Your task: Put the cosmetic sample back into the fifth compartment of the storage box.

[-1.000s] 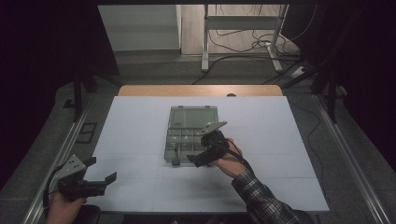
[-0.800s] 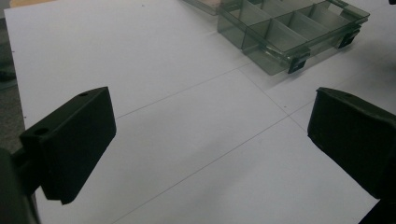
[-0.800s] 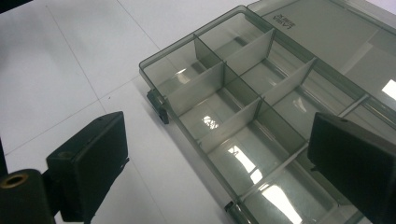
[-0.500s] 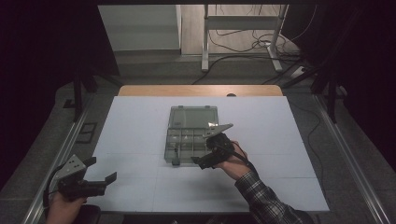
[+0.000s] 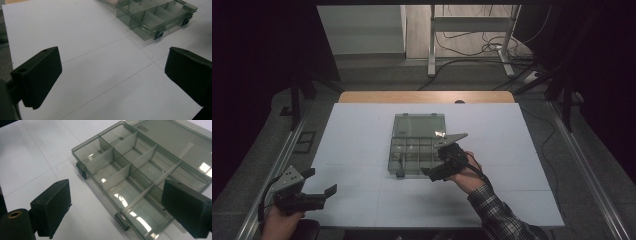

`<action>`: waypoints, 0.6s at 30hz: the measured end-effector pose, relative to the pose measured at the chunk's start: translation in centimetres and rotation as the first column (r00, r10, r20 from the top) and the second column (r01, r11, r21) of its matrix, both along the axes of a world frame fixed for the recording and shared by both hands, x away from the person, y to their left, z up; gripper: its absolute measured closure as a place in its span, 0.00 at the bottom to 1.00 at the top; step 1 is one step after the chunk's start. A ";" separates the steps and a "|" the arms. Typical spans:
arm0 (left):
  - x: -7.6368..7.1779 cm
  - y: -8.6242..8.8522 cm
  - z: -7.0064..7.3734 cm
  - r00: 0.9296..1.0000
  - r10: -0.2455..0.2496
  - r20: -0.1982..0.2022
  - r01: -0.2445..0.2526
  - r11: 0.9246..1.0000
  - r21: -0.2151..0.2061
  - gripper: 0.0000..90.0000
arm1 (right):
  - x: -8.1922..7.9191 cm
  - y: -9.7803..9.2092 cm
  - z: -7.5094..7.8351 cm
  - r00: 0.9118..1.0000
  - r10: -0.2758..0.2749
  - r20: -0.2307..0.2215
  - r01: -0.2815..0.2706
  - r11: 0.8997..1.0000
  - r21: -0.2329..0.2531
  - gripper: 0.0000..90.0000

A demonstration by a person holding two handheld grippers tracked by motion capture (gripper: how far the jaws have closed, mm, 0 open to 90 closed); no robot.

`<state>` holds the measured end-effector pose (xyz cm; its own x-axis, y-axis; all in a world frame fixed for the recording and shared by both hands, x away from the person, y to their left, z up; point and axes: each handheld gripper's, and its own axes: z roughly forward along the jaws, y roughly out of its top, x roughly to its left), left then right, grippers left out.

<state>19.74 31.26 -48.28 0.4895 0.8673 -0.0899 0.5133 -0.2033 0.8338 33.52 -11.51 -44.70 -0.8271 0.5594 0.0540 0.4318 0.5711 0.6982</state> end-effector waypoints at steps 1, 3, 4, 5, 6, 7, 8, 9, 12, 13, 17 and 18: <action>0.0 0.0 0.0 1.000 0.000 0.000 0.000 1.000 0.000 0.02 | 0.0 -0.1 0.0 1.000 -0.005 0.004 0.005 1.000 0.000 0.11; 0.0 0.0 0.0 1.000 0.000 0.000 0.000 1.000 0.000 0.02 | -0.1 -0.4 0.1 1.000 -0.010 0.004 0.010 1.000 0.002 0.11; 0.0 0.0 0.0 1.000 0.000 0.000 0.000 1.000 -0.001 0.02 | -0.1 -0.5 0.1 1.000 -0.013 0.007 0.013 1.000 0.002 0.11; 0.0 0.0 0.0 1.000 0.000 0.000 0.000 1.000 -0.001 0.02 | -0.1 -0.6 0.2 1.000 -0.013 0.010 0.013 1.000 0.003 0.11; 0.0 0.0 0.0 1.000 0.000 0.000 0.000 1.000 -0.001 0.02 | -0.2 -0.7 0.2 1.000 -0.015 0.012 0.015 1.000 0.004 0.11; 0.0 0.0 0.0 1.000 0.000 0.000 0.000 1.000 -0.001 0.02 | -0.2 -0.8 0.3 1.000 -0.015 0.014 0.015 1.000 0.005 0.11; 0.0 0.0 0.0 1.000 0.000 0.000 0.000 1.000 -0.001 0.02 | -0.2 -0.9 0.3 1.000 -0.018 0.017 0.017 1.000 0.006 0.11; 0.0 0.0 0.0 1.000 0.000 0.000 0.000 1.000 -0.001 0.02 | -0.2 -1.0 0.3 1.000 -0.019 0.019 0.018 1.000 0.010 0.11; 0.0 0.0 0.0 1.000 0.001 -0.001 -0.001 1.000 -0.003 0.02 | -0.3 -1.3 0.4 1.000 -0.018 0.023 0.018 1.000 0.016 0.11; 0.0 0.0 0.0 1.000 0.001 -0.001 -0.001 1.000 -0.003 0.02 | -0.3 -1.5 0.5 0.999 -0.021 0.026 0.021 1.000 0.016 0.11; 0.0 0.0 0.0 1.000 0.001 -0.001 -0.001 1.000 -0.004 0.02 | -0.4 -2.1 0.6 0.999 -0.033 0.031 0.032 0.999 0.028 0.11; 0.0 0.0 0.0 1.000 0.001 -0.001 -0.001 1.000 -0.004 0.02 | -0.5 -2.3 0.6 0.999 -0.036 0.031 0.035 0.999 0.028 0.11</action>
